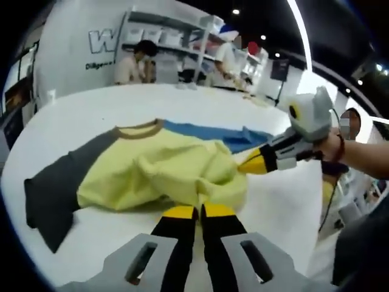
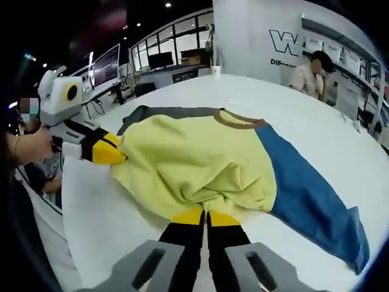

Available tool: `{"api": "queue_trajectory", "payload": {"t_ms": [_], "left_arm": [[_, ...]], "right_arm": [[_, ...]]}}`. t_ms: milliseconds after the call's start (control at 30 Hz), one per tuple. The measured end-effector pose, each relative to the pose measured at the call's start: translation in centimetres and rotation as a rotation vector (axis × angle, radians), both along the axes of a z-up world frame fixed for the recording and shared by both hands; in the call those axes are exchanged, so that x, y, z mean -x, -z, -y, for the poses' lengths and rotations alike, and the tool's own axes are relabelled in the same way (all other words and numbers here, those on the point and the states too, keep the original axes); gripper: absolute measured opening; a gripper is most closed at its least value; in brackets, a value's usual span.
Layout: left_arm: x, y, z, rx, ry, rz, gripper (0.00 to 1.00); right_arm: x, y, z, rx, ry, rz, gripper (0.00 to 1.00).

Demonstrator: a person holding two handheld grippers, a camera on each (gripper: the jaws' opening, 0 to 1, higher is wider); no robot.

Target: Fold the garment on the visible template until the final outline fits inside the template.

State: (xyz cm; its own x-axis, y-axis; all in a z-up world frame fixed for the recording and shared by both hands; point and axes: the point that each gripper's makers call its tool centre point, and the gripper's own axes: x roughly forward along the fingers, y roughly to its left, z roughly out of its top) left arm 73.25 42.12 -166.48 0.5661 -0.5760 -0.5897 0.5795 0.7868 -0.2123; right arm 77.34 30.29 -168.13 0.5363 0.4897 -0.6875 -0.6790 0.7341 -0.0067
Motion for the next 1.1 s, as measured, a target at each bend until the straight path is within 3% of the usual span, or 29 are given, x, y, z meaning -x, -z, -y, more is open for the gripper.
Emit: {"api": "queue_trajectory", "payload": {"t_ms": [133,367,533,800,900,1100], "left_arm": [[0.1,-0.3,-0.3,0.016,-0.003,0.003,0.01],[1.3,-4.3,-0.6,0.036,0.0,0.044,0.01],[2.5,-5.3,-1.2,0.036,0.009,0.019,0.01],[4.0,-5.6,-2.7,-0.002,0.007,-0.037,0.02],[4.0,-5.7,-2.8,-0.005,0.009,-0.038,0.02],[4.3,-5.7,-2.8,-0.012,0.021,-0.036,0.02]], "right_arm": [[0.6,-0.2,-0.1,-0.026,0.006,-0.024,0.0],[2.9,-3.1,-0.3,-0.07,0.028,-0.041,0.0],[5.1,-4.4,-0.8,-0.048,-0.007,-0.031,0.0],[9.5,-5.2,-3.1,-0.136,-0.009,-0.121,0.0],[11.2,-4.6,-3.5,-0.129,-0.018,-0.143,0.0],[12.2,-4.9,-4.1,-0.154,-0.032,-0.175,0.0]]}}
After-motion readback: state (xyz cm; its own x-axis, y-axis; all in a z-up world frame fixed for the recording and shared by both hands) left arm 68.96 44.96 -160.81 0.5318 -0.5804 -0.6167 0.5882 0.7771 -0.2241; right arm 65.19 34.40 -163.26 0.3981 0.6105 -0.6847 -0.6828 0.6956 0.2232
